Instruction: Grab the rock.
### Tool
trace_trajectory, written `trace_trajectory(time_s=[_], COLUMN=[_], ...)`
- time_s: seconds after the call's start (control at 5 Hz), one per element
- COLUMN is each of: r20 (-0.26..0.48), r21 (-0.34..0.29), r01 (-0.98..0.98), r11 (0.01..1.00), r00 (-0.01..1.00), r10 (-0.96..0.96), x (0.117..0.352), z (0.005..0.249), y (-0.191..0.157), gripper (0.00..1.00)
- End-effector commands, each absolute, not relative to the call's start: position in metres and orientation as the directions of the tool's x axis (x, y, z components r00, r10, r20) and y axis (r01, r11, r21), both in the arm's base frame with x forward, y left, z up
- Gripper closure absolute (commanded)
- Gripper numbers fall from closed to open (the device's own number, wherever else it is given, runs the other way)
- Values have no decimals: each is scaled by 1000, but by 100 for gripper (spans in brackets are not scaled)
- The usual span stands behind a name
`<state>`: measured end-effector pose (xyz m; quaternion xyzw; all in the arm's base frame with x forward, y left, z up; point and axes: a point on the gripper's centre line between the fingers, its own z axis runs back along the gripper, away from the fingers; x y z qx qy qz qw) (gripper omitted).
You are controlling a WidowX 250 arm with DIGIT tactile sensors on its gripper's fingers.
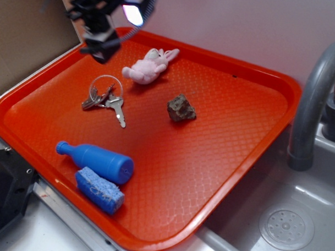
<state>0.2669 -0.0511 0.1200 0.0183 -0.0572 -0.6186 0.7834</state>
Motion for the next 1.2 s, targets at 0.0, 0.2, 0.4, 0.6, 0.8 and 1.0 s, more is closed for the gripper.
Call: trace_trajectory(time_s=[0.0, 0.2, 0.4, 0.6, 0.8, 1.0], r20=[16, 6, -65, -87, -119, -176], r21=[102, 62, 45, 16, -2, -5], r01=[990, 996, 996, 999, 1000, 1000], r11=[94, 64, 70, 48, 15, 18], r00=[93, 63, 73, 50, 14, 17], r10=[-996, -998, -995, -995, -993, -984], x=[269, 267, 269, 269, 268, 265], z=[104, 90, 71, 60, 48, 37], y=[-91, -99, -105, -112, -120, -126], gripper=[0, 0, 0, 0, 0, 0])
